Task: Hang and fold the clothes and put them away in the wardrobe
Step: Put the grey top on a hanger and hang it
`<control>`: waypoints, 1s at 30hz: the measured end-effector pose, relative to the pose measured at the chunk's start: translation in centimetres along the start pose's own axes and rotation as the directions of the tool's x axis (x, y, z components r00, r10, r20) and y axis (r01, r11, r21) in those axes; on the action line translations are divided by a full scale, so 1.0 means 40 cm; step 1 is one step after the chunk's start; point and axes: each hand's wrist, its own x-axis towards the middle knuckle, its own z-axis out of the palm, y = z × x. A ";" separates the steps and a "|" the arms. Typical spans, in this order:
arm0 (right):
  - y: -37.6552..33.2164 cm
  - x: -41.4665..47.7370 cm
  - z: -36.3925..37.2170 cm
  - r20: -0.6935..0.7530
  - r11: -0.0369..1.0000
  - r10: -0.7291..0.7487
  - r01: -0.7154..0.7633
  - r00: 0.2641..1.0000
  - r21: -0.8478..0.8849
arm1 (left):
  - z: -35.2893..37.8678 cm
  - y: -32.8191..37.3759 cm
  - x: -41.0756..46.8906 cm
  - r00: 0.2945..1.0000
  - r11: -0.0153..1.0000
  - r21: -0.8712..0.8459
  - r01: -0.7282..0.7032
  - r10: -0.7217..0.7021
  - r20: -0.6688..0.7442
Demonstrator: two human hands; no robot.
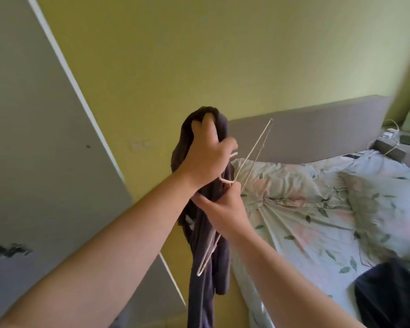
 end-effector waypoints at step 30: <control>-0.092 0.029 -0.029 -0.183 0.894 -0.128 0.033 0.975 -0.448 | -0.407 -0.275 -0.105 0.981 0.931 0.362 0.032 0.040 -0.189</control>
